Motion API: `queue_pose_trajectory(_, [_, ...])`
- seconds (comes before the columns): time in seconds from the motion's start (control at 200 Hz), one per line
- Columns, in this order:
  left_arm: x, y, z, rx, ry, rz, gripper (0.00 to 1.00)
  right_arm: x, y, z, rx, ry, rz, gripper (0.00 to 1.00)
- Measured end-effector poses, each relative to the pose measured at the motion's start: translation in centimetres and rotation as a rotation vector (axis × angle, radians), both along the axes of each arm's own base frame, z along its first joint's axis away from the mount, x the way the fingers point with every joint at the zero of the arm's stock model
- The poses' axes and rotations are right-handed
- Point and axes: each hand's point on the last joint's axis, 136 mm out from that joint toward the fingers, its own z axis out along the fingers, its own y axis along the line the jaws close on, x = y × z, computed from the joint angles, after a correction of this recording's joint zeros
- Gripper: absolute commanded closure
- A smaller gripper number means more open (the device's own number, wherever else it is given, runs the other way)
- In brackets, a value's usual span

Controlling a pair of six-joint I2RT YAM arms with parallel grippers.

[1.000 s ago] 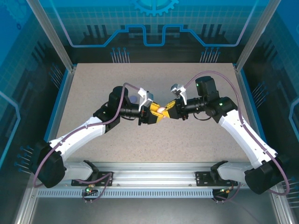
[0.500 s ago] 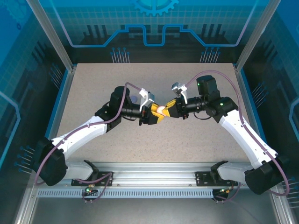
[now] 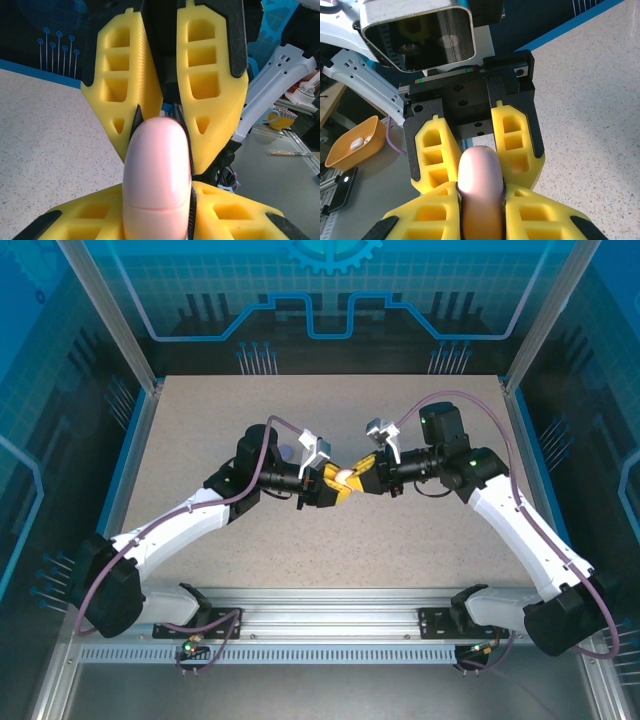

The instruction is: Insert the wireless bluetooth earbuds into the charging case

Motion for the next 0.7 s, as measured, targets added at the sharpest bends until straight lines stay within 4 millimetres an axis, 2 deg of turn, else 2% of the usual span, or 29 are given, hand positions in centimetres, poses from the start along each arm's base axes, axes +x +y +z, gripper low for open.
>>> queue_pose_trajectory(0.215, [-0.2, 0.0, 0.1, -0.003, 0.000, -0.010, 0.69, -0.2, 0.4, -0.5, -0.009, 0.012, 0.016, 0.92])
queue_pose_trajectory(0.46, [-0.4, 0.0, -0.2, 0.003, 0.013, -0.022, 0.90, -0.4, 0.3, -0.6, -0.013, 0.010, 0.025, 0.91])
queue_pose_trajectory(0.53, [-0.4, 0.0, -0.2, 0.005, 0.016, -0.026, 0.92, -0.5, 0.3, -0.7, -0.016, 0.015, 0.025, 0.84])
queue_pose_trajectory(0.64, [-0.5, 0.0, -0.4, 0.008, 0.009, -0.032, 0.92, -0.6, 0.3, -0.9, -0.025, 0.015, 0.029, 0.63])
queue_pose_trajectory(0.7, [-0.7, 0.0, -0.5, 0.012, 0.000, -0.040, 0.92, -0.5, 0.3, -1.1, -0.040, 0.010, 0.019, 0.59])
